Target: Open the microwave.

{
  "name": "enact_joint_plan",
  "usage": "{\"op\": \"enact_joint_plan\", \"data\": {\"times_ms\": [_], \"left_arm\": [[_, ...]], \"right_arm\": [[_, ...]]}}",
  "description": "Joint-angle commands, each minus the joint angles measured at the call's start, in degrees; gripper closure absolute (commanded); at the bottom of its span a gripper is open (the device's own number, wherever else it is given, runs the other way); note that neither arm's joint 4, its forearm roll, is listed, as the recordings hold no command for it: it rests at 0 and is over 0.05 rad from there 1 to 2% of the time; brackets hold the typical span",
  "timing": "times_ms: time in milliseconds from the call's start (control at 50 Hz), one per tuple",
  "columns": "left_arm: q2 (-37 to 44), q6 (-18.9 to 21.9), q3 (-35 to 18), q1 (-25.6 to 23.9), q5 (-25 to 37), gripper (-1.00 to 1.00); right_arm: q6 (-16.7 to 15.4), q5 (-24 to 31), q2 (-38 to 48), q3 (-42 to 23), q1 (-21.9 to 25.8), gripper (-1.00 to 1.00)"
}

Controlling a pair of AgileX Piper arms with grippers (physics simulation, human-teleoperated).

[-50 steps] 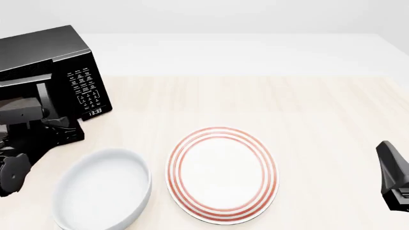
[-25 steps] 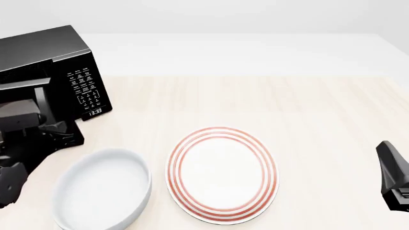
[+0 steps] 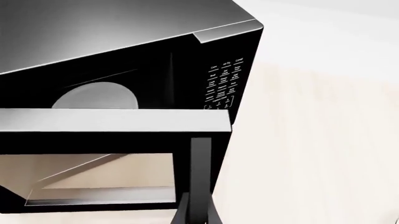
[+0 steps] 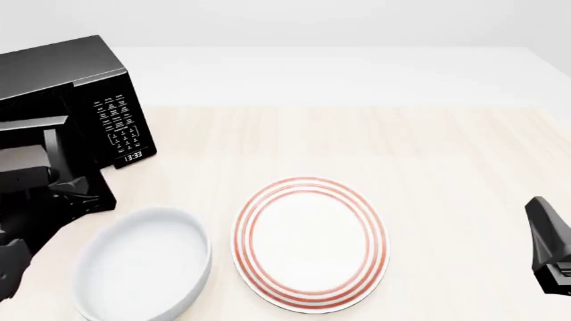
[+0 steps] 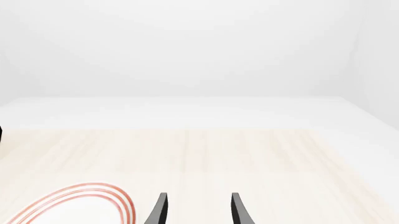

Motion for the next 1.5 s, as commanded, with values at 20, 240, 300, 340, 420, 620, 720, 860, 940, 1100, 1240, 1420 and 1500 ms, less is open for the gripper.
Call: {"op": "enact_joint_plan", "data": {"times_ms": [20, 240, 300, 340, 420, 620, 720, 860, 940, 1100, 1240, 1420, 1500], "left_arm": [[-5.36, -0.56, -0.89, -2.43, 1.04, 1.0], [-5.53, -1.09, 0.66, -4.44, 0.38, 1.0], [-5.72, -1.09, 1.12, -4.32, 0.13, 1.0], [-5.96, -1.11, 1.35, -4.23, 0.1, 1.0], [-5.87, -1.31, 1.57, -4.38, 0.2, 1.0], [-9.0, -1.55, 2.35, -5.06, 2.88, 1.0], [-10.6, -1.84, 3.01, -5.57, 3.84, 1.0], [-12.5, -1.94, 3.77, -5.5, 5.09, 1.0], [-13.13, -1.98, 4.59, -5.45, 5.11, 1.0], [-12.89, -2.06, 5.01, -5.7, 4.53, 1.0], [-11.44, -2.09, 4.66, -5.92, 3.58, 1.0], [-11.19, -1.91, 4.49, -5.34, 3.23, 1.0], [-10.16, -2.5, 4.62, -4.82, 2.37, 1.0]], "right_arm": [[0.01, 0.0, 0.0, 0.0, -0.01, -1.0], [0.01, 0.0, 0.0, 0.0, -0.01, -1.0], [0.01, 0.0, 0.0, 0.0, -0.01, -1.0], [0.0, 0.0, 0.0, 0.0, 0.0, -1.0], [0.0, 0.0, -0.01, 0.0, -0.01, -1.0], [-0.01, 0.0, -0.01, 0.0, 0.0, -1.0], [0.0, 0.0, 0.0, 0.0, -0.01, -1.0], [0.0, 0.0, 0.0, 0.0, 0.0, -1.0], [0.01, -0.01, -0.01, 0.0, 0.0, -1.0], [-0.01, 0.0, 0.0, 0.0, 0.0, -1.0], [0.01, 0.0, 0.0, 0.0, -0.01, -1.0], [0.01, 0.0, 0.0, 0.0, -0.01, -1.0], [0.0, 0.0, 0.0, 0.0, -0.01, -1.0]]}}
